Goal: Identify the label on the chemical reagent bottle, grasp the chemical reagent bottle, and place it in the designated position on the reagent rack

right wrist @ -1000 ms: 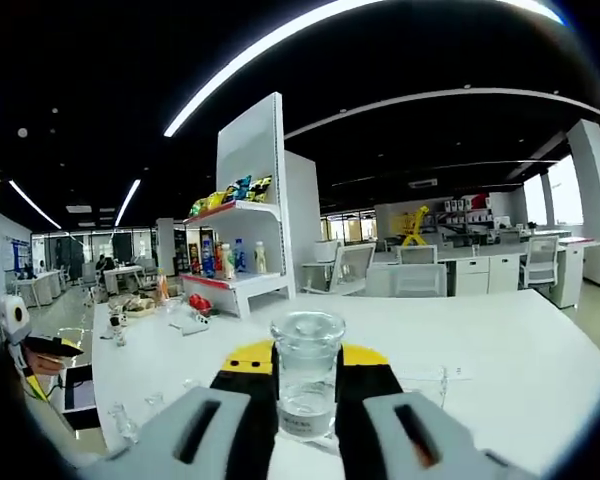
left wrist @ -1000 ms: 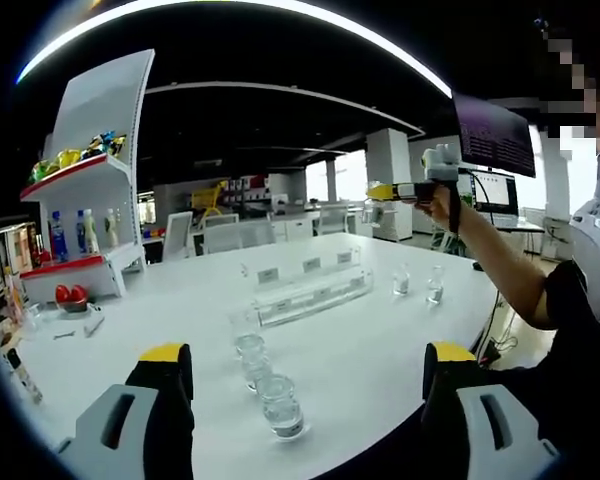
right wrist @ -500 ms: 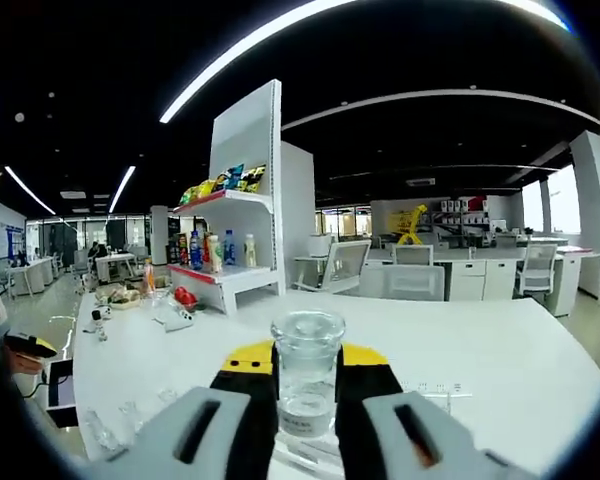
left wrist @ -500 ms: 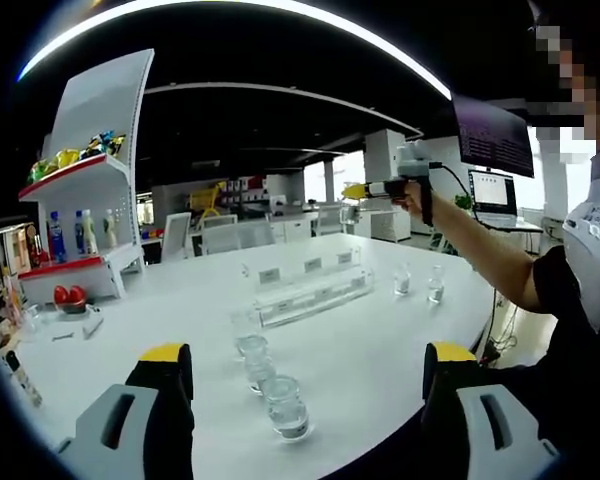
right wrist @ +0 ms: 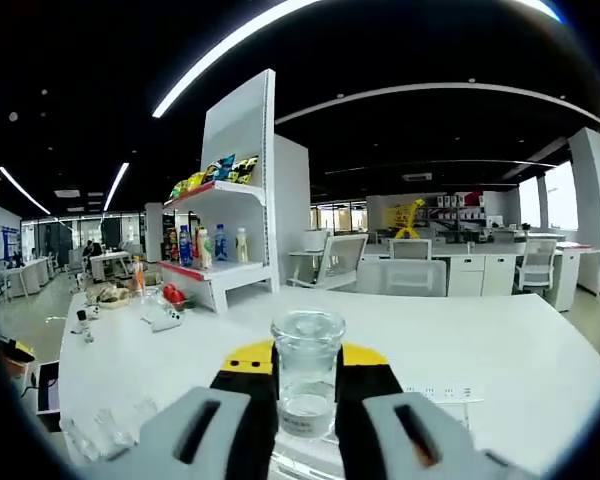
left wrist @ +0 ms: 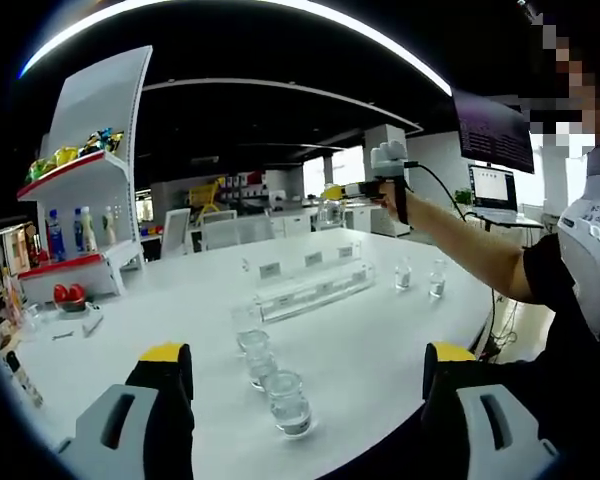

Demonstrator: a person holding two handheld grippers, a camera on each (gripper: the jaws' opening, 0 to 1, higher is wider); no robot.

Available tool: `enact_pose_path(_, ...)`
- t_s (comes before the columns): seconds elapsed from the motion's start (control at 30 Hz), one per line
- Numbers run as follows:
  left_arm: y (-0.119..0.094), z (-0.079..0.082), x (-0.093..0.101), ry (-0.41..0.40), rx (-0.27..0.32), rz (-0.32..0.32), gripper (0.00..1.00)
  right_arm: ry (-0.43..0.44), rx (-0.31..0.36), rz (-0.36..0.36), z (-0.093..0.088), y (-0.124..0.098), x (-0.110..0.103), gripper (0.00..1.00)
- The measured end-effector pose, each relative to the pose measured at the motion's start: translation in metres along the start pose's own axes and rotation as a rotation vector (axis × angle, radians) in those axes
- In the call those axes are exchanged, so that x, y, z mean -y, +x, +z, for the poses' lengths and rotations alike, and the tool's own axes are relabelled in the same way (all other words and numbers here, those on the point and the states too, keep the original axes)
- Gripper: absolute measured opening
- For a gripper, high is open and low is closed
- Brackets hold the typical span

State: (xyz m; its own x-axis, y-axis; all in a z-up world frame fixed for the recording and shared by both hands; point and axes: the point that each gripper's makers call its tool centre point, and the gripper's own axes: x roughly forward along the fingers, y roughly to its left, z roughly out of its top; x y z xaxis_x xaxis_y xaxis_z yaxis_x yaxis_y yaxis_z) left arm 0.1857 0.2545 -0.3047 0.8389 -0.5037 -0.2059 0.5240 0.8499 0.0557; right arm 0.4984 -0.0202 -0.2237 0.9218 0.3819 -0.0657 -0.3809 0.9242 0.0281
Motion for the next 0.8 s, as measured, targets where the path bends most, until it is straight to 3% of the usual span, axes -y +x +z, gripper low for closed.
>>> enact_pose_path(0.23,0.003,0.001,-0.002,0.011,-0.002,-0.007,0.95,0.017,0.018,-0.007,-0.009,0.026,0.007,0.18)
enact_pose_path(0.8,0.005,0.001,-0.01,0.02,-0.012,0.01,0.95,0.021,-0.031,-0.046,-0.046,0.066,0.009,0.18)
